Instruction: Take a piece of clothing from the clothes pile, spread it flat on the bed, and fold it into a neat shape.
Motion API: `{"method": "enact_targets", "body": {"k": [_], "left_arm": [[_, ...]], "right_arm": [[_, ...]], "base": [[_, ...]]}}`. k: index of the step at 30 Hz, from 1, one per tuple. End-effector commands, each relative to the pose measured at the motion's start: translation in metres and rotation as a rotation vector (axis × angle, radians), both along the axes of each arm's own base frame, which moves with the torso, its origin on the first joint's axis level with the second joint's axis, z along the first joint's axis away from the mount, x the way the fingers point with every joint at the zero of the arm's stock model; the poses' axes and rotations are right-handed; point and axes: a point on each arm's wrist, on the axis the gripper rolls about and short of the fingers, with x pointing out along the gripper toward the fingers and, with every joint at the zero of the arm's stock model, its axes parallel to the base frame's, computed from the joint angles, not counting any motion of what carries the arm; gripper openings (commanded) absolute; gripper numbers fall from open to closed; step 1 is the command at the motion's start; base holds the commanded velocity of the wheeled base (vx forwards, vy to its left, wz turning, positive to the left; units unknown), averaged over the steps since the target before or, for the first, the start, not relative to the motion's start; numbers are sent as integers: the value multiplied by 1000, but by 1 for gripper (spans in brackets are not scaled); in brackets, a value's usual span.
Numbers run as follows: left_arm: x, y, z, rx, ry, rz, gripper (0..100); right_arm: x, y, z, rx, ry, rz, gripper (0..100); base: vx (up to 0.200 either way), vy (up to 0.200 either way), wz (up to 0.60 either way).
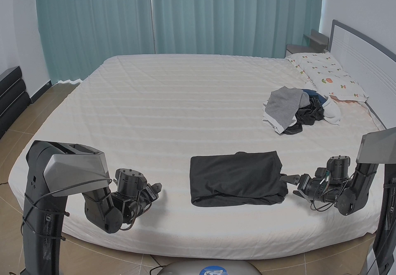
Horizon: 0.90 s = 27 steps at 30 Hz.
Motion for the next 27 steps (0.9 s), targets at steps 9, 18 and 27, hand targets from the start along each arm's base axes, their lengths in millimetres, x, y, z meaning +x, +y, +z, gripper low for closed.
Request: {"method": "enact_targets", "body": {"k": [9,18,27], "left_arm": [[0,0,-3,5,6,-1,100],[0,0,-3,4,6,-1,100],[0,0,-3,6,7,1,100]], "right_arm": [[11,17,-20,-31,18,11,100],[9,13,-20,-41,19,3,0],[-4,7,-2,-49,-38,-3,0]], "base": [[0,0,0],[0,0,0],[0,0,0]]}}
